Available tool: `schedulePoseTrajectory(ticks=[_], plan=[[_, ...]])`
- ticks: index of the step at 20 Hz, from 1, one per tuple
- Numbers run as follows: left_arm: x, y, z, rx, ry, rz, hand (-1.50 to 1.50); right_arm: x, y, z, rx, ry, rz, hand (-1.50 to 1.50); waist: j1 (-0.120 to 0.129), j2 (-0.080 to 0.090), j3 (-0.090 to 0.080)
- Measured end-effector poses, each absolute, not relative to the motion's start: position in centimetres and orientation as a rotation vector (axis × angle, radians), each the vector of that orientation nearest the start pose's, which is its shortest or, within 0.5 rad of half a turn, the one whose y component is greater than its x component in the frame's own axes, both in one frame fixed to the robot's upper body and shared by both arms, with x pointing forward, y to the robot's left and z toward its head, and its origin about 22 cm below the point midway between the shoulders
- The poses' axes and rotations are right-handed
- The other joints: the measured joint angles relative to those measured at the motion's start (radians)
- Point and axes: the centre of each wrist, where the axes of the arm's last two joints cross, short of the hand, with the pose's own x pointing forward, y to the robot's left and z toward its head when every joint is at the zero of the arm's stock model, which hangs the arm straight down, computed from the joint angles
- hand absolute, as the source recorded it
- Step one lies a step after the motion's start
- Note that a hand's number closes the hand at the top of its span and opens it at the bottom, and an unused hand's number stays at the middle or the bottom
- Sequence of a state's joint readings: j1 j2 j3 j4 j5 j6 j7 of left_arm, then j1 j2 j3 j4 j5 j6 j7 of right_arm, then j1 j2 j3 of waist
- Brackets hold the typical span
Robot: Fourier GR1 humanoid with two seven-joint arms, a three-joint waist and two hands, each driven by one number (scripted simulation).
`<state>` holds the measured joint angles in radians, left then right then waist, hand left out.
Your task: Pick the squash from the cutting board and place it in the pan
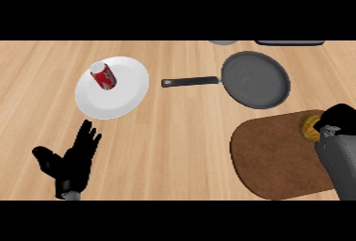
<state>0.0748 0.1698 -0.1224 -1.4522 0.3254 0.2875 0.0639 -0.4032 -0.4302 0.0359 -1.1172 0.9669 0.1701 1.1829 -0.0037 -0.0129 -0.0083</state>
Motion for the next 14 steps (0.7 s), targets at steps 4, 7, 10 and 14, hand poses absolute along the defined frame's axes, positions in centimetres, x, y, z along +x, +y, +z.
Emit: schedulePoseTrajectory(ticks=[4, 7, 10, 14], plan=[[21.9, 24.6, -4.0, 0.073, -1.266, 0.267, 0.00, 32.7, -31.8, 3.7, -1.358, -0.184, 0.515, 1.50, 0.001, -0.002, -0.003], [22.1, 24.9, -3.9, 0.067, -1.261, 0.266, 0.00, 32.3, -32.3, 3.6, -1.383, -0.187, 0.536, 1.50, 0.002, -0.002, -0.003], [21.8, 24.2, -3.8, 0.069, -1.267, 0.264, 0.00, 32.0, -32.4, 3.2, -1.404, -0.175, 0.540, 1.50, 0.004, -0.002, -0.005], [22.0, 24.6, -3.6, 0.070, -1.255, 0.264, 0.00, 32.2, -32.1, 3.3, -1.419, -0.174, 0.547, 1.50, 0.005, 0.000, -0.006]])
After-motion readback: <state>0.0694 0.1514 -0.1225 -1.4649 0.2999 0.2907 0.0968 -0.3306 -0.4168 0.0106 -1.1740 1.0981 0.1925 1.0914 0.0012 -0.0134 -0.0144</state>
